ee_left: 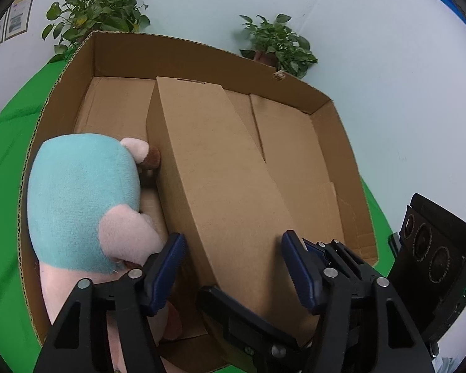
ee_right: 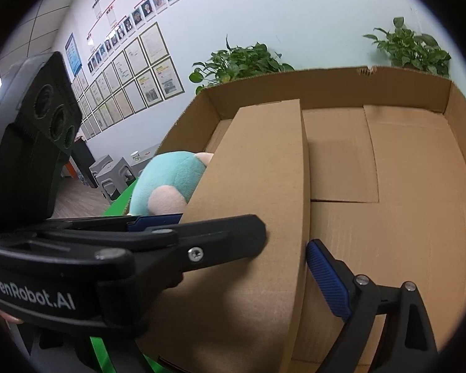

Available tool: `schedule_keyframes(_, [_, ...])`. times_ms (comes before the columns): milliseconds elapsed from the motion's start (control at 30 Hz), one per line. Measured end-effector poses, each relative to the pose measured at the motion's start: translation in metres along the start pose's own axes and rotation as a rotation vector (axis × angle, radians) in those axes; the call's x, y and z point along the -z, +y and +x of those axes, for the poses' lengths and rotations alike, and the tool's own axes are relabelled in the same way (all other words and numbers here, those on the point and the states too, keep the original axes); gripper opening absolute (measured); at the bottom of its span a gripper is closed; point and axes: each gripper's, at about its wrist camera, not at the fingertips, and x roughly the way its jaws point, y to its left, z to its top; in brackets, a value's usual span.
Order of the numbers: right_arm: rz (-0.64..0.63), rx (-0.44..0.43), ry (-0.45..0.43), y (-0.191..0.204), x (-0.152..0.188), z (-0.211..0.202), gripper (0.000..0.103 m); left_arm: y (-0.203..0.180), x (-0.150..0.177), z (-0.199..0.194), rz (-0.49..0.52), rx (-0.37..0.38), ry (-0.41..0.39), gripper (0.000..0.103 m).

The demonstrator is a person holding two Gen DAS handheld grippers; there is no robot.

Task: Organize objects
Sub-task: 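Lift the long brown box with the left gripper and lower it into the tray, then open the left gripper to release the long box beside the plush pig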

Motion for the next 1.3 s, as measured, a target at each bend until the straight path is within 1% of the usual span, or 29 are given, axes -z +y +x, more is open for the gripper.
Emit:
schedule_keyframes(133, [0.017, 0.024, 0.018, -0.001, -0.001, 0.007, 0.09, -0.003, -0.005, 0.004, 0.014, -0.038, 0.034, 0.056])
schedule_keyframes(233, [0.042, 0.02, 0.049, -0.002, 0.007, 0.012, 0.09, -0.004, -0.002, 0.006, 0.028, -0.078, 0.055, 0.046])
schedule_keyframes(267, [0.06, 0.01, 0.071, -0.004, 0.011, 0.015, 0.09, -0.004, 0.0, 0.004, 0.026, -0.08, 0.056, 0.041])
schedule_keyframes(367, [0.051, 0.017, 0.103, -0.003, 0.018, 0.018, 0.088, -0.005, 0.007, 0.002, 0.039, -0.085, 0.065, 0.041])
schedule_keyframes(500, [0.034, 0.008, 0.106, 0.0, 0.021, 0.01, 0.088, -0.006, 0.017, -0.005, 0.051, -0.086, 0.062, 0.041])
schedule_keyframes(533, [0.026, 0.018, 0.106, 0.0, 0.021, 0.008, 0.086, -0.006, 0.018, -0.006, 0.053, -0.079, 0.059, 0.041])
schedule_keyframes(600, [0.019, 0.038, 0.124, -0.001, 0.023, 0.011, 0.077, -0.007, 0.022, -0.009, 0.049, -0.068, 0.055, 0.041])
schedule_keyframes(733, [0.007, 0.048, 0.122, 0.004, 0.026, 0.009, 0.071, -0.012, 0.03, -0.016, 0.057, -0.054, 0.041, 0.041])
schedule_keyframes(800, [0.012, 0.047, 0.126, 0.003, 0.023, 0.011, 0.071, -0.016, 0.033, -0.021, 0.067, -0.061, 0.023, 0.041])
schedule_keyframes(900, [0.032, 0.026, 0.133, 0.0, 0.021, 0.014, 0.071, -0.022, 0.037, -0.038, 0.088, -0.069, -0.034, 0.041])
schedule_keyframes(933, [0.028, 0.028, 0.136, 0.001, 0.021, 0.014, 0.071, -0.025, 0.04, -0.047, 0.1, -0.09, -0.069, 0.041])
schedule_keyframes(1000, [0.016, 0.041, 0.14, 0.004, 0.02, 0.01, 0.069, -0.032, 0.044, -0.061, 0.123, -0.126, -0.123, 0.045])
schedule_keyframes(1033, [-0.007, 0.069, 0.125, 0.008, 0.019, 0.002, 0.069, -0.038, 0.048, -0.072, 0.143, -0.146, -0.165, 0.048])
schedule_keyframes(1067, [-0.027, 0.088, 0.103, 0.011, 0.018, -0.006, 0.069, -0.043, 0.053, -0.084, 0.157, -0.17, -0.211, 0.059])
schedule_keyframes(1100, [-0.063, 0.12, 0.069, 0.015, 0.018, -0.02, 0.078, -0.048, 0.057, -0.094, 0.165, -0.194, -0.256, 0.072])
schedule_keyframes(1133, [-0.083, 0.146, 0.041, 0.017, 0.018, -0.029, 0.09, -0.055, 0.065, -0.107, 0.176, -0.223, -0.324, 0.081])
schedule_keyframes(1167, [-0.106, 0.193, -0.017, 0.02, 0.02, -0.047, 0.095, -0.062, 0.07, -0.118, 0.188, -0.243, -0.379, 0.098])
schedule_keyframes(1200, [-0.122, 0.238, -0.073, 0.022, 0.024, -0.064, 0.102, -0.07, 0.078, -0.129, 0.201, -0.267, -0.441, 0.103])
schedule_keyframes(1233, [-0.131, 0.259, -0.093, 0.023, 0.027, -0.073, 0.102, -0.08, 0.088, -0.142, 0.219, -0.299, -0.512, 0.103])
schedule_keyframes(1300, [-0.158, 0.306, -0.123, 0.026, 0.037, -0.096, 0.102, -0.091, 0.1, -0.155, 0.234, -0.329, -0.547, 0.103])
